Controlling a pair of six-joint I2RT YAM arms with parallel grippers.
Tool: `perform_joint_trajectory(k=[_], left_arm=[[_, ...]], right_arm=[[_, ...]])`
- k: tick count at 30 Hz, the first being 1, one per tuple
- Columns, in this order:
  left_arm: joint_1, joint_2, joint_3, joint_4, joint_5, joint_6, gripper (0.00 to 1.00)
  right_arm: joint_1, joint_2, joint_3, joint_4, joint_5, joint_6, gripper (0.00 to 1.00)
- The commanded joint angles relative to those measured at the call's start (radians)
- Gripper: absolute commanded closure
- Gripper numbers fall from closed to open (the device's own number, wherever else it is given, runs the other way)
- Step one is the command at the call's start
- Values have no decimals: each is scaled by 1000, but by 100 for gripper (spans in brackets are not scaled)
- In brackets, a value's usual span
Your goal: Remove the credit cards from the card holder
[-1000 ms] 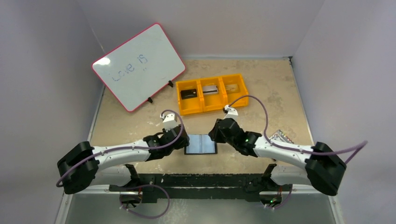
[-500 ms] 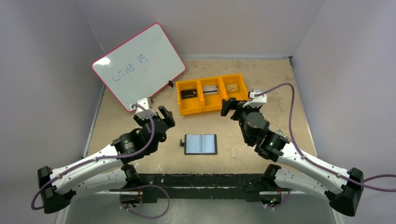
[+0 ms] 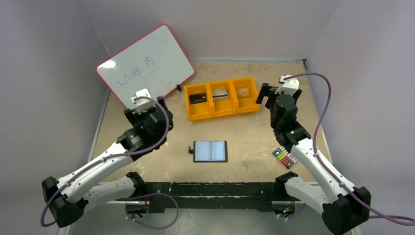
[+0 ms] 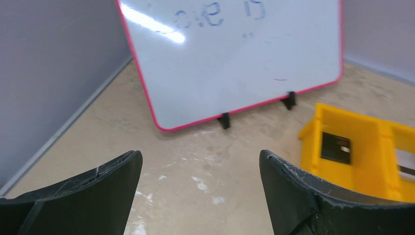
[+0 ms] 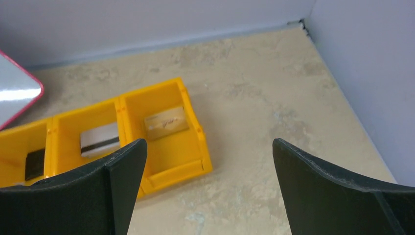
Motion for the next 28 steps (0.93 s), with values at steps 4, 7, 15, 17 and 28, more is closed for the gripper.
perform_joint_trajectory(k=[4, 7, 15, 17, 28], left_arm=[[351, -22, 91, -37, 268, 14, 10], [353, -41, 100, -64, 265, -24, 9], [351, -18, 167, -308, 168, -211, 9], [351, -35, 167, -319, 169, -216, 9], [351, -58, 167, -278, 170, -193, 9]], right_arm=[[-35, -97, -18, -51, -185, 139, 0], [-49, -109, -26, -74, -208, 144, 0], [-52, -71, 56, -153, -210, 144, 0], [-52, -75, 55, -140, -224, 145, 0], [-52, -61, 83, -173, -251, 167, 0]])
